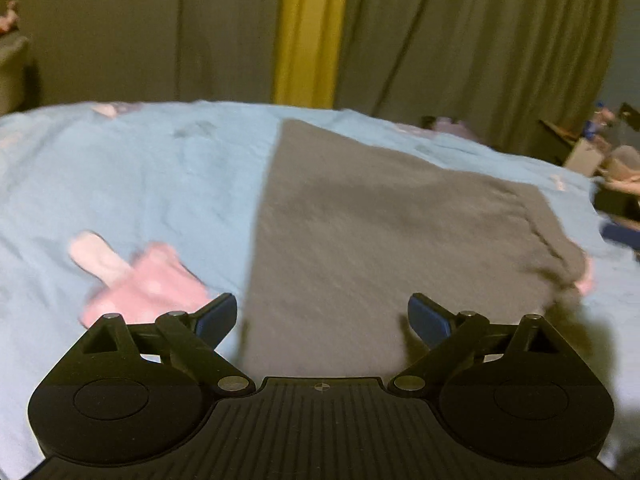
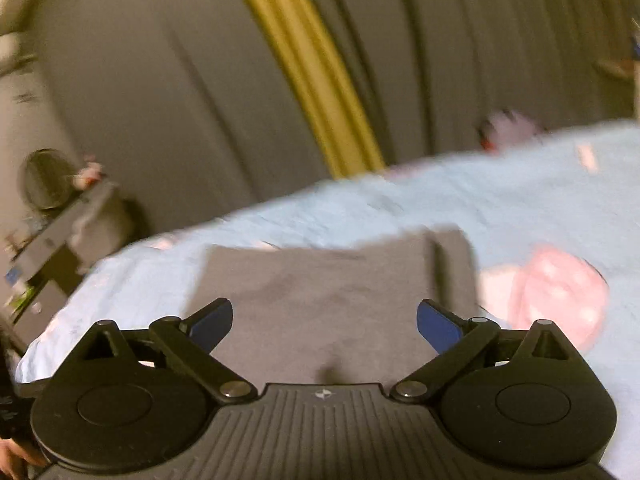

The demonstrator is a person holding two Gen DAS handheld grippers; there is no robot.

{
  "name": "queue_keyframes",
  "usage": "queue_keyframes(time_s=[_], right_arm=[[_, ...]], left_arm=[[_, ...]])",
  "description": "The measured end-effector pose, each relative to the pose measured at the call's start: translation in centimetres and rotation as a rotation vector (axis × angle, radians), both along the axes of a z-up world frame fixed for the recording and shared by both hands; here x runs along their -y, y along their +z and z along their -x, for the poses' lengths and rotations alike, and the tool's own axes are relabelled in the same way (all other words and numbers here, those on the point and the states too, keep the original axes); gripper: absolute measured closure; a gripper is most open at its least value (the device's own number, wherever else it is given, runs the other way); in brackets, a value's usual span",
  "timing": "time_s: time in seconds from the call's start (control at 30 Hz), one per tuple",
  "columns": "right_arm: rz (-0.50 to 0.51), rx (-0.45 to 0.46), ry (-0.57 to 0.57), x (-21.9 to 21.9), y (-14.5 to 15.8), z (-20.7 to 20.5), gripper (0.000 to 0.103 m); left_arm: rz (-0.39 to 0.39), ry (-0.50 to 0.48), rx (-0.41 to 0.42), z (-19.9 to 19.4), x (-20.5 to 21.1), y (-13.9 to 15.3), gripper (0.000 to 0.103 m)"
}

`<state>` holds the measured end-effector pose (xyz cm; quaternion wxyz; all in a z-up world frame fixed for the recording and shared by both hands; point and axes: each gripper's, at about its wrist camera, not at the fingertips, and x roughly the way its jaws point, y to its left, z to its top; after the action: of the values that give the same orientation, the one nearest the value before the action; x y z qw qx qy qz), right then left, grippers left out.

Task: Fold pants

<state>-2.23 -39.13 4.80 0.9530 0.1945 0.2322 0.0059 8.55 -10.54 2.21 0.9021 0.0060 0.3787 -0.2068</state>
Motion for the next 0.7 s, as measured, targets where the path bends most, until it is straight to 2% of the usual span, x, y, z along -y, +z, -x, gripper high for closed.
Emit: queue_keyframes(time_s=[0.07, 0.13, 0.17, 0.2, 0.27, 0.3, 0.37, 0.5, 0.63, 0.7], right_arm=[[0.085, 0.069, -0.019, -1.4, 0.0, 0.8, 0.004], [0.228, 0.077, -0.045, -2.7, -0.9, 0.7, 0.004], [0.307, 0.037, -0.049, -3.4, -1.6, 0.2, 0.004], [0.374, -0.048, -0.045, -3.9, -2.9, -0.5, 0.004], [0.446, -0.295, -0.023, -4.0, -6.5, -2.0, 0.004], [0.402, -0.315, -0.03, -3.4, -7.7, -1.4, 0.004], [0.296, -0.265, -0.067, -2.2, -8.0, 0.5, 0.004], [0.293, -0.22, -0.121, -2.1, -7.6, 3.0, 0.004], [0.313, -0.222, -0.118, -3.4, -8.1, 2.9, 0.004], [0.301, -0.226, -0.131, -3.2, -8.4, 3.0, 0.004]], left_arm=[[-0.055, -0.014, -0.033, 0.0, 0.3, -1.0, 0.006], [-0.109, -0.011, -0.072, -0.1, 0.8, -2.4, 0.005], [-0.111, -0.004, -0.076, 0.2, 0.7, -3.0, 0.003], [-0.104, 0.008, -0.084, 0.3, 0.3, -3.3, 0.002], [-0.068, 0.025, -0.142, 0.6, -0.6, -3.9, 0.002], [-0.068, 0.044, -0.176, 0.7, -1.2, -4.2, 0.003], [-0.073, 0.078, -0.16, 1.6, -2.2, -4.6, 0.003], [-0.075, 0.078, -0.059, 3.5, -2.9, -4.0, 0.002], [-0.021, 0.074, -0.037, 3.4, -2.4, -3.5, 0.002], [-0.039, 0.087, -0.02, 3.0, -1.8, -3.9, 0.002]])
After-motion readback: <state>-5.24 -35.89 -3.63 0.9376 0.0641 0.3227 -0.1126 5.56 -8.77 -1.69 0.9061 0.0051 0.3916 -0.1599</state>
